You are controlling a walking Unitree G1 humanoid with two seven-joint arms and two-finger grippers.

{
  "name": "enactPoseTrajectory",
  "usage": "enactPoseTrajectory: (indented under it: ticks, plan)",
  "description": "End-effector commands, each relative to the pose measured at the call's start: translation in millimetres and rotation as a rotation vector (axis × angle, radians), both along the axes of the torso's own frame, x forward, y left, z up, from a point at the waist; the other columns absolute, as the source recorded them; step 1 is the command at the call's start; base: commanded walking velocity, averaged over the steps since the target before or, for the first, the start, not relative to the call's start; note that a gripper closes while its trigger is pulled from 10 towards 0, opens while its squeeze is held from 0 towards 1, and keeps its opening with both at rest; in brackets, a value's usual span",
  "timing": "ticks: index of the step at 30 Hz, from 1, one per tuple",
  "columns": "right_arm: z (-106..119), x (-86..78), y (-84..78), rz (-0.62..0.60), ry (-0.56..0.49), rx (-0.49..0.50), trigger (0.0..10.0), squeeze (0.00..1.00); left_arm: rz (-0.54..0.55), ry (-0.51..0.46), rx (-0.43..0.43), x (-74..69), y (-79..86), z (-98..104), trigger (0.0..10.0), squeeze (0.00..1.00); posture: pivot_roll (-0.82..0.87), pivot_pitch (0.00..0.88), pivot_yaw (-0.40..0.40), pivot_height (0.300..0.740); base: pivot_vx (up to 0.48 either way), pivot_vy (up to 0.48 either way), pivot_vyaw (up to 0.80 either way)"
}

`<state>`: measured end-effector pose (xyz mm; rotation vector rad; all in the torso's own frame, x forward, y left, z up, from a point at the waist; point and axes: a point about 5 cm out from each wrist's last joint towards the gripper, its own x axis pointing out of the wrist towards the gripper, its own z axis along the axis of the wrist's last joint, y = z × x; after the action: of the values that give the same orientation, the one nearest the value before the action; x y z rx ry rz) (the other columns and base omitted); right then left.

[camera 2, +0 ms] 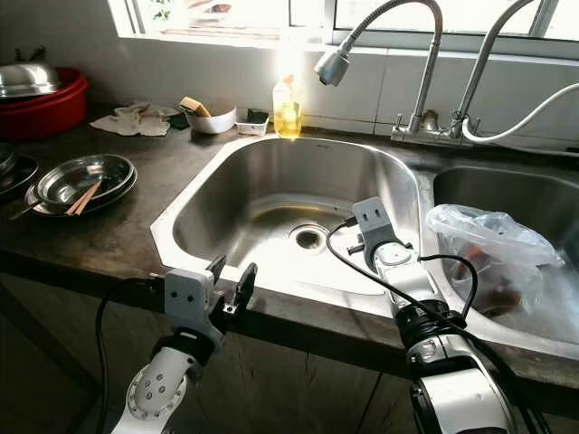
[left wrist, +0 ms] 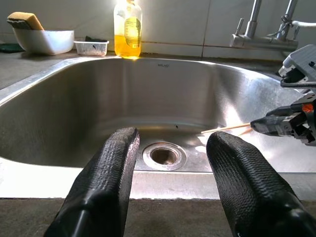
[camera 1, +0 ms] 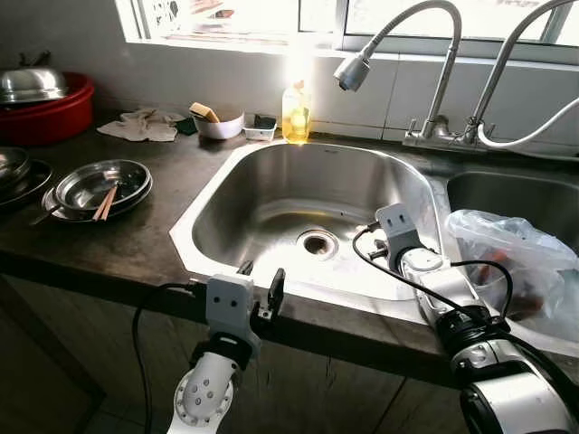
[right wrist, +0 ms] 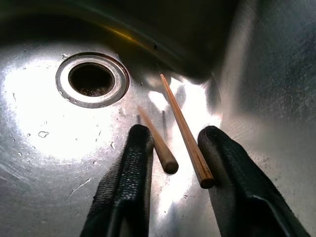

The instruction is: Kitchen organization

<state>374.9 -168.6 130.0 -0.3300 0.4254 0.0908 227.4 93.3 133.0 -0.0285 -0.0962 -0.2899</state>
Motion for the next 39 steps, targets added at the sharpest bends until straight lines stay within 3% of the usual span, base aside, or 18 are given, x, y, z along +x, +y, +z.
enactPoseTrajectory:
  ticks: [1, 32, 33, 34, 35, 36, 37, 38, 39]
  plan:
    - [7.4, 3.7, 1.3, -0.001, -0.027, 0.0, 10.0, 1.0, 0.001, -0.007, 0.011, -1.3, -0.3, 3.7, 10.0, 0.0, 0.15, 0.047, -0.053, 0.74, 0.0, 0.0, 0.0]
    - [6.0, 1.2, -2.1, -0.023, -0.075, 0.017, 10.0, 1.0, -0.001, 0.013, 0.024, 0.0, 0.3, 1.1, 10.0, 0.0, 0.14, 0.038, -0.044, 0.74, 0.0, 0.0, 0.0]
    - [7.5, -1.4, -0.3, -0.031, -0.103, 0.048, 10.0, 0.0, -0.003, 0.014, 0.024, 0.8, 0.3, 0.5, 10.0, 0.0, 0.13, 0.029, -0.039, 0.74, 0.0, 0.0, 0.0]
    - [9.9, -3.8, 0.7, -0.045, -0.133, 0.072, 10.0, 0.0, -0.004, 0.015, 0.025, 1.5, 0.3, 0.1, 10.0, 0.0, 0.13, 0.026, -0.039, 0.74, 0.0, 0.0, 0.0]
    - [15.7, -31.6, 21.3, 0.016, -0.315, 0.189, 10.0, 0.0, -0.008, 0.009, 0.029, 2.5, 0.3, 1.1, 10.0, 0.0, 0.09, 0.0, 0.001, 0.74, 0.0, 0.0, 0.0]
    - [15.7, -31.6, 21.3, 0.016, -0.315, 0.189, 10.0, 0.0, -0.008, 0.009, 0.029, 2.5, 0.3, 1.1, 10.0, 0.0, 0.09, 0.0, 0.001, 0.74, 0.0, 0.0, 0.0]
    - [33.8, -81.4, 36.9, 0.048, -0.546, 0.35, 10.0, 0.0, -0.021, -0.002, 0.038, 4.0, -1.1, 3.0, 10.0, 0.0, 0.09, 0.0, 0.001, 0.74, 0.0, 0.0, 0.0]
    - [39.2, -94.3, 38.2, 0.045, -0.599, 0.382, 10.0, 0.0, -0.024, -0.005, 0.04, 4.4, -1.5, 3.6, 10.0, 0.0, 0.08, 0.0, 0.006, 0.74, 0.0, 0.0, 0.0]
    - [39.6, -96.2, 38.0, 0.04, -0.605, 0.383, 10.0, 0.0, -0.025, -0.006, 0.041, 4.6, -1.7, 3.8, 10.0, 0.0, 0.08, 0.0, 0.006, 0.74, 0.0, 0.0, 0.0]
